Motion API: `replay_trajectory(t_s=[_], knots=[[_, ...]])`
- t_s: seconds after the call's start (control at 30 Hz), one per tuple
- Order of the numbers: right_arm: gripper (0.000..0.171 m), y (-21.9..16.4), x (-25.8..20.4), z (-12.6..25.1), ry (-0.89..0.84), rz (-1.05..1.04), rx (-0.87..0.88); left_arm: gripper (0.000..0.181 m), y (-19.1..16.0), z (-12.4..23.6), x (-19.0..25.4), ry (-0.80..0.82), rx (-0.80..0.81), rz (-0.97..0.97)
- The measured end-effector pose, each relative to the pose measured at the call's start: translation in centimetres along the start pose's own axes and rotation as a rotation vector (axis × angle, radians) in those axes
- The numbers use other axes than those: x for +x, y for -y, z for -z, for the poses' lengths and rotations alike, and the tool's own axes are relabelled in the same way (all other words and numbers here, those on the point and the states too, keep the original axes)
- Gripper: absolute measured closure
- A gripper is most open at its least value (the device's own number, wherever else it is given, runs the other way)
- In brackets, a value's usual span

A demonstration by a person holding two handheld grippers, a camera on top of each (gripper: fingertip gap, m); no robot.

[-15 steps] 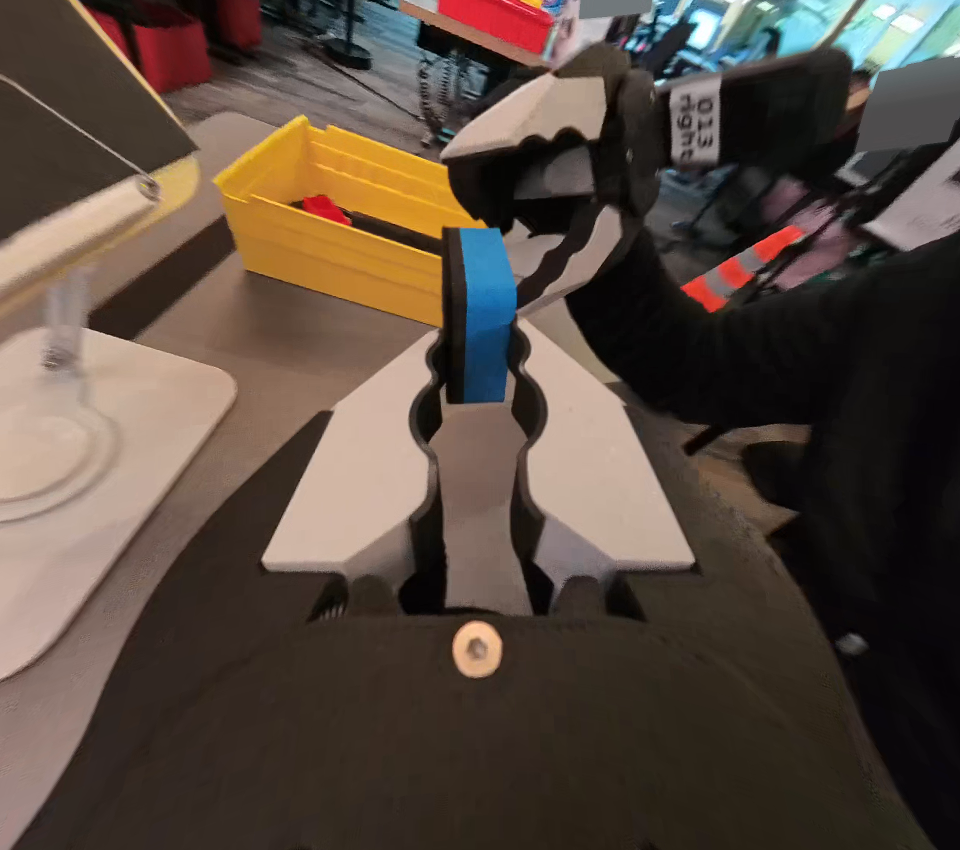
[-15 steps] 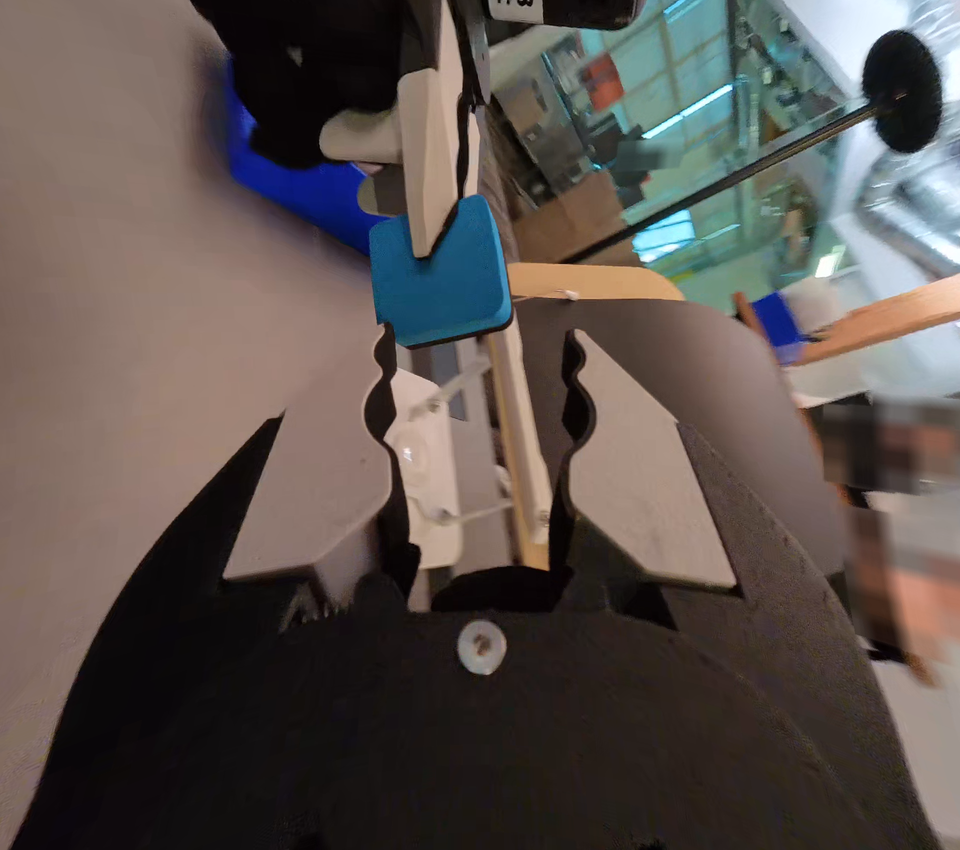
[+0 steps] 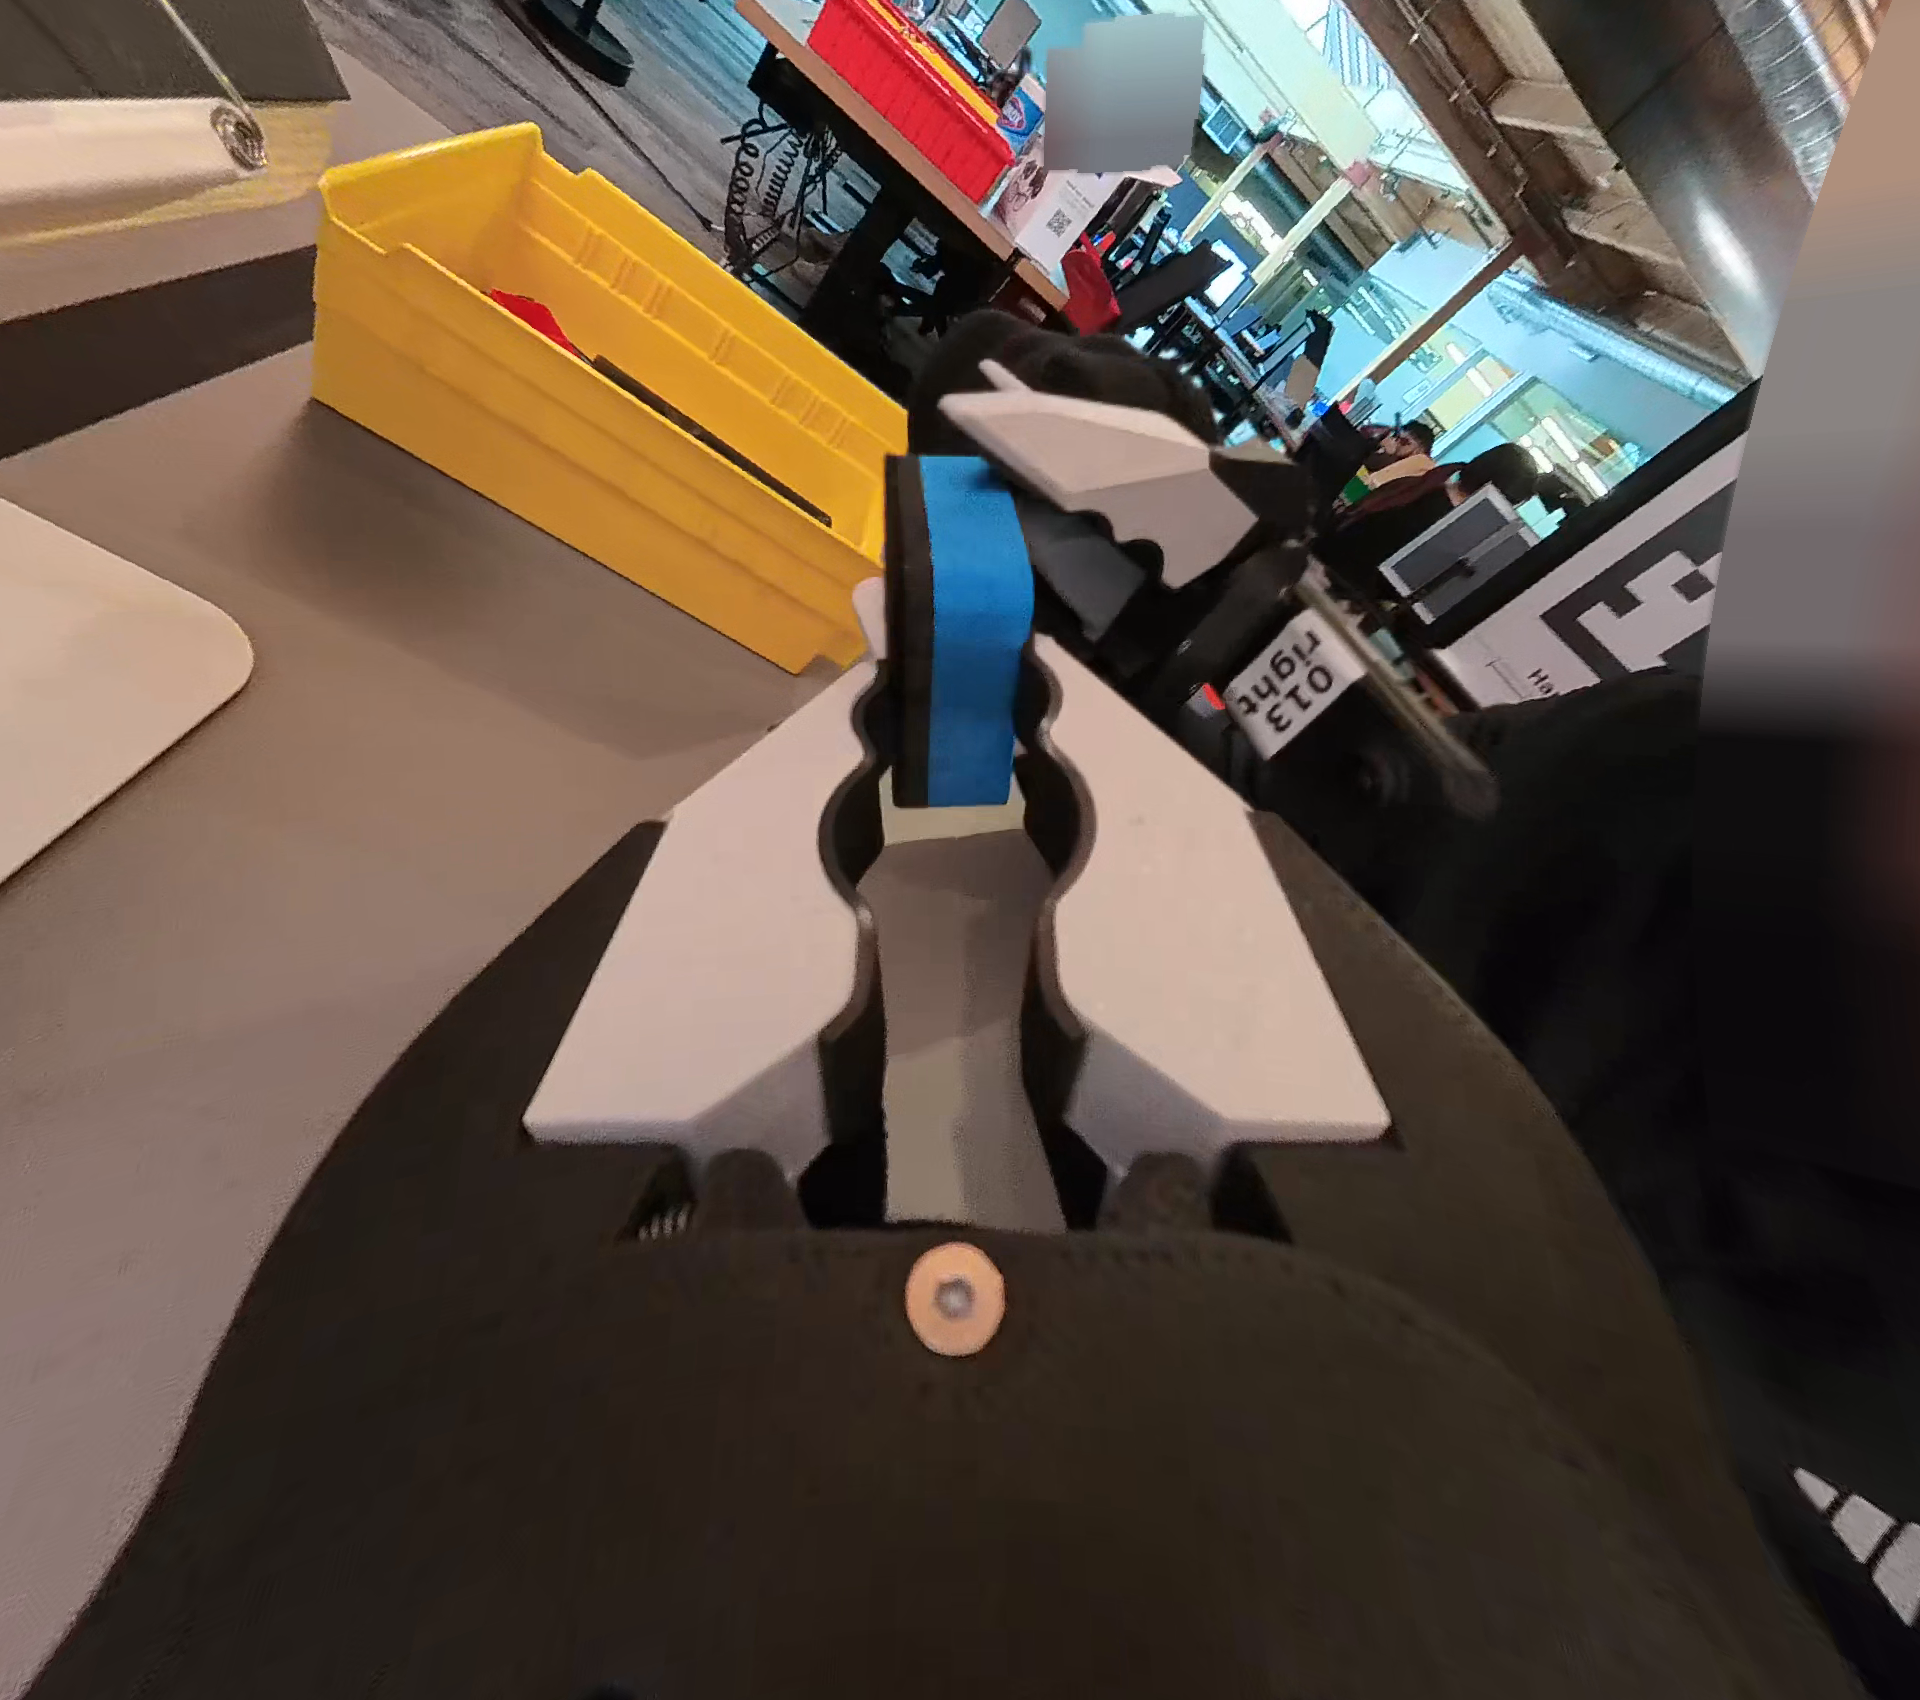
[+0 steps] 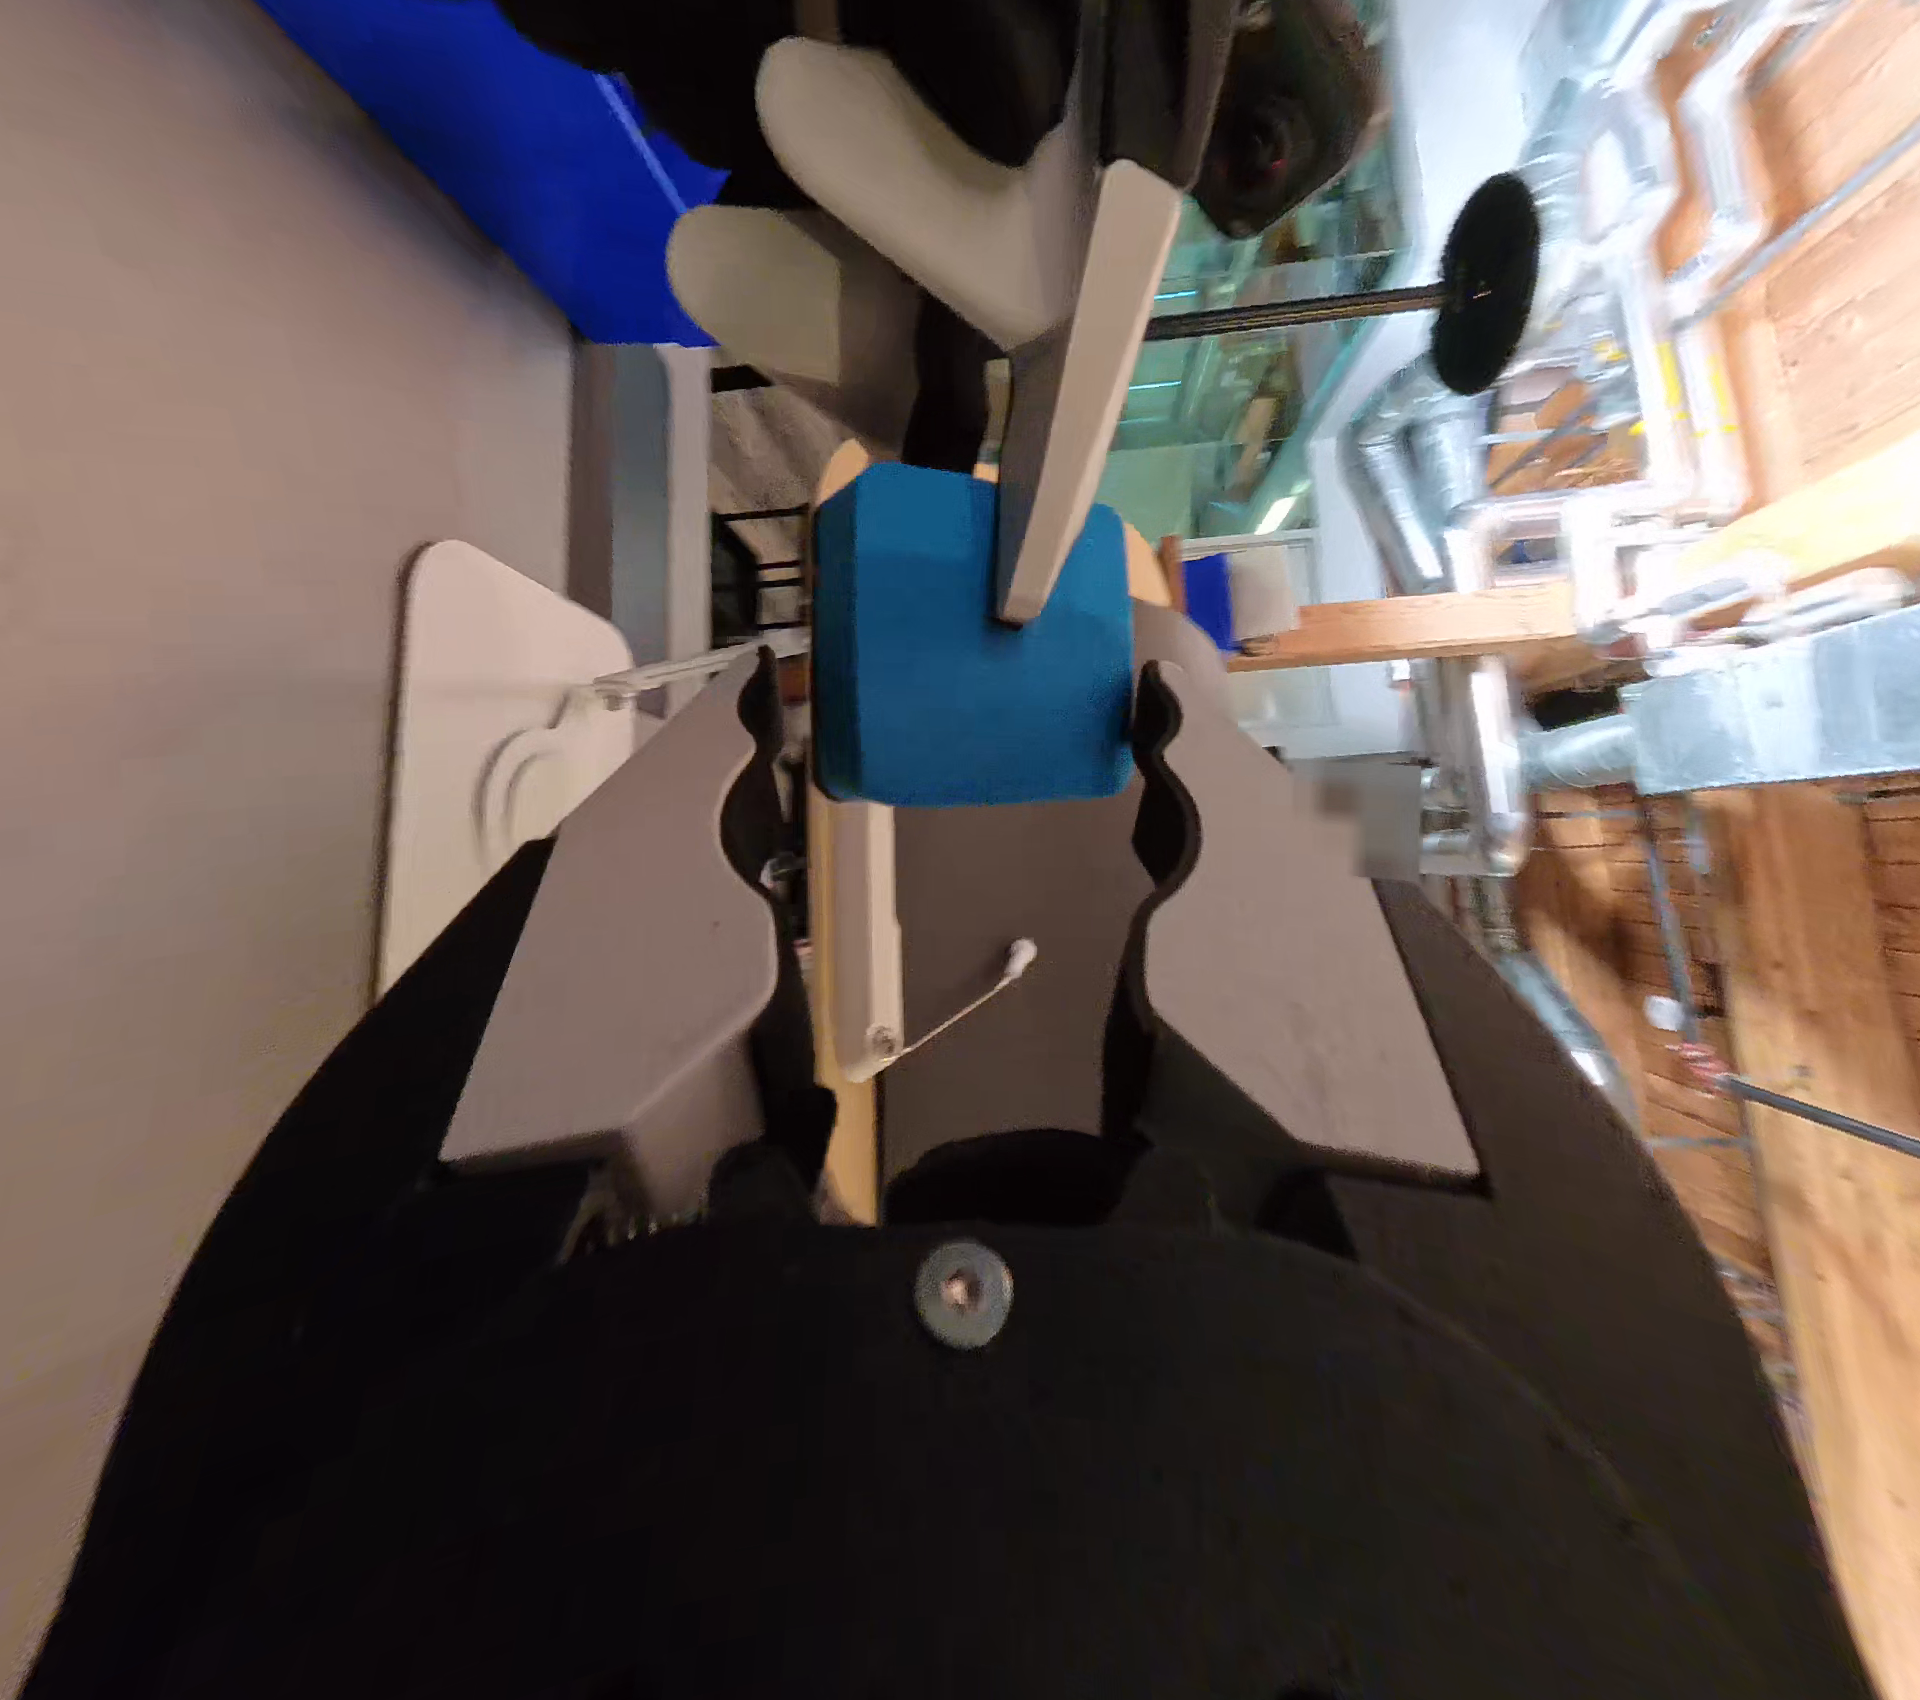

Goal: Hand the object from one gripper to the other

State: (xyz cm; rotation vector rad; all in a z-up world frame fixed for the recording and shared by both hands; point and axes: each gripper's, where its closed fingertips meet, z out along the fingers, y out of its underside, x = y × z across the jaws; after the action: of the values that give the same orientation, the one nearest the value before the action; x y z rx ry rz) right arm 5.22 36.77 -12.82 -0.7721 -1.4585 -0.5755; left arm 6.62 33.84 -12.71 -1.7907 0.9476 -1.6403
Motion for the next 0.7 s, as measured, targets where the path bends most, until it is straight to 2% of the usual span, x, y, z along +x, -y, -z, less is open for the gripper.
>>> replay_trajectory(t_s=[0.1, 0.17, 0.27, 0.6, 0.7], knots=[[0.108, 0.3, 1.2, -0.2, -0.127, 0.040, 0.003, 0.161, 0.3, 0.1, 0.3, -0.027, 0.032, 0.045], [0.120, 0.3, 1.8, -0.2, -0.213, 0.067, -0.015, 0.161, 0.6, 0.3, 0.6, -0.044, 0.050, 0.064], [0.126, 0.5, 2.0, -0.3, -0.273, 0.076, -0.022, 0.161, 0.8, 0.6, 0.7, -0.075, 0.060, 0.124], [0.132, 0.2, 0.9, -0.6, -0.204, 0.010, -0.011, 0.158, 0.2, 0.7, 0.3, -0.102, 0.067, 0.217], [0.134, -0.1, 0.2, -0.8, -0.143, -0.065, 0.006, 0.149, 0.0, 0.6, 0.4, -0.092, 0.054, 0.208]])
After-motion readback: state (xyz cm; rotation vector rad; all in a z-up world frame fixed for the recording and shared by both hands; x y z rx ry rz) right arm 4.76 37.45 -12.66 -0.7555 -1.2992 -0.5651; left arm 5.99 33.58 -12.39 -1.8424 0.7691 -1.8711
